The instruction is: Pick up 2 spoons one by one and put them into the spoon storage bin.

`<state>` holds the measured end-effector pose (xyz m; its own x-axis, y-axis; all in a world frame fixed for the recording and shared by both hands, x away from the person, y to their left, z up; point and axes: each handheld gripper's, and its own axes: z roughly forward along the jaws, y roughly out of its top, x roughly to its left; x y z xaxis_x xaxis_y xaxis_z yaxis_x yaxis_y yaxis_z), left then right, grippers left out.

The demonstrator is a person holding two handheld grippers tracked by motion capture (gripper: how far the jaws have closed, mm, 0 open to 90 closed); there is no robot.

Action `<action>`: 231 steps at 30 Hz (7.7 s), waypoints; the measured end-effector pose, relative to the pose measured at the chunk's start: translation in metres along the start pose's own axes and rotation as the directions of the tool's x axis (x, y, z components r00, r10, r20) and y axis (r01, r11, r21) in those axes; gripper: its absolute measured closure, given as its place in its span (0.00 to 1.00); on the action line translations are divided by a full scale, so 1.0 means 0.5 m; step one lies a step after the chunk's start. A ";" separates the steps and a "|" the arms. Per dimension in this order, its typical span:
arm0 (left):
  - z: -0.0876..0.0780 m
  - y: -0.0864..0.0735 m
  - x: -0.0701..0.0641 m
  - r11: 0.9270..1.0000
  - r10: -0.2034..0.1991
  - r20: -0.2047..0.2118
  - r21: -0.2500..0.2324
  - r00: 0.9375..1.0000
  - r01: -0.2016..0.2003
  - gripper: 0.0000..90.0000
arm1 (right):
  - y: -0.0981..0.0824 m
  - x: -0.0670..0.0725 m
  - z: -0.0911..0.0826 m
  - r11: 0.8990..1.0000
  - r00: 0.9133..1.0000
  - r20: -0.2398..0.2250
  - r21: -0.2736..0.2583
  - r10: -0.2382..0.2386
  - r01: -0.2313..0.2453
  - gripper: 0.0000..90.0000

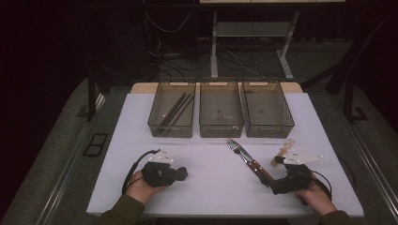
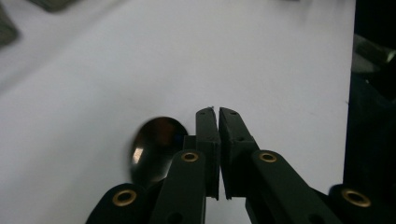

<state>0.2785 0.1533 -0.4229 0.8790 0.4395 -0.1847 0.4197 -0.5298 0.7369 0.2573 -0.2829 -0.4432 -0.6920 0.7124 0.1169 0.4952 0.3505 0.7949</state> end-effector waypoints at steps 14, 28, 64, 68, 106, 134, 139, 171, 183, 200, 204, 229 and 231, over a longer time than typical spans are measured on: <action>0.018 -0.017 0.039 0.998 -0.026 -0.100 0.052 0.995 0.031 0.56 | 0.000 0.001 0.001 1.000 1.000 -0.002 0.004 -0.002 0.002 0.01; 0.033 -0.018 0.036 0.996 0.014 -0.116 0.088 0.993 -0.004 0.55 | 0.000 0.000 0.002 1.000 1.000 -0.001 0.005 -0.002 0.002 0.01; 0.028 -0.021 0.016 0.988 0.083 -0.087 0.136 0.993 -0.071 0.71 | 0.000 0.000 0.000 1.000 1.000 -0.001 0.001 0.000 0.000 0.01; 0.024 -0.021 0.013 0.987 0.093 -0.094 0.137 0.991 -0.080 0.79 | 0.000 0.000 0.000 1.000 1.000 -0.001 0.000 -0.001 0.001 0.01; 0.010 0.038 0.052 1.000 0.009 -0.096 0.008 0.995 -0.008 0.98 | 0.001 -0.002 0.002 1.000 1.000 -0.006 -0.002 -0.001 0.001 0.01; 0.056 0.217 0.097 0.996 -0.010 -0.162 -0.091 0.987 -0.004 0.98 | 0.001 0.001 0.000 1.000 1.000 -0.011 -0.006 -0.002 0.002 0.01; 0.064 0.252 0.111 0.994 -0.012 -0.179 -0.105 0.984 -0.006 0.98 | 0.001 0.001 -0.001 1.000 1.000 -0.014 -0.011 0.003 -0.003 0.01; 0.196 0.492 0.223 0.989 -0.010 -0.339 -0.144 0.941 -0.042 0.98 | 0.004 0.010 -0.011 0.999 1.000 -0.026 -0.037 -0.015 0.014 0.01; 0.265 0.469 0.251 0.996 -0.040 -0.338 -0.084 0.940 0.012 0.97 | 0.005 0.009 -0.009 0.999 0.999 -0.032 -0.040 -0.025 0.024 0.01; 0.213 0.420 0.209 0.996 -0.025 -0.247 -0.094 0.969 0.002 0.52 | 0.004 0.006 -0.007 0.999 0.999 -0.027 -0.033 -0.022 0.021 0.01; 0.188 0.393 0.176 0.995 0.015 -0.224 -0.090 0.974 -0.036 0.49 | 0.004 0.005 -0.006 0.999 1.000 -0.026 -0.028 -0.016 0.015 0.01; 0.066 0.135 0.049 0.987 0.017 -0.146 -0.155 0.989 -0.040 0.23 | 0.002 -0.001 -0.005 0.999 1.000 -0.018 -0.043 -0.006 0.005 0.01; 0.059 0.114 0.046 0.986 0.005 -0.148 -0.162 0.989 -0.029 0.21 | 0.002 -0.002 -0.005 0.999 1.000 -0.011 -0.045 -0.005 0.005 0.01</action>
<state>0.3294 0.1121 -0.4044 0.8378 0.5397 -0.0824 0.3515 -0.4177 0.8378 0.2572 -0.2846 -0.4407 -0.7003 0.7037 0.1195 0.4677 0.3259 0.8216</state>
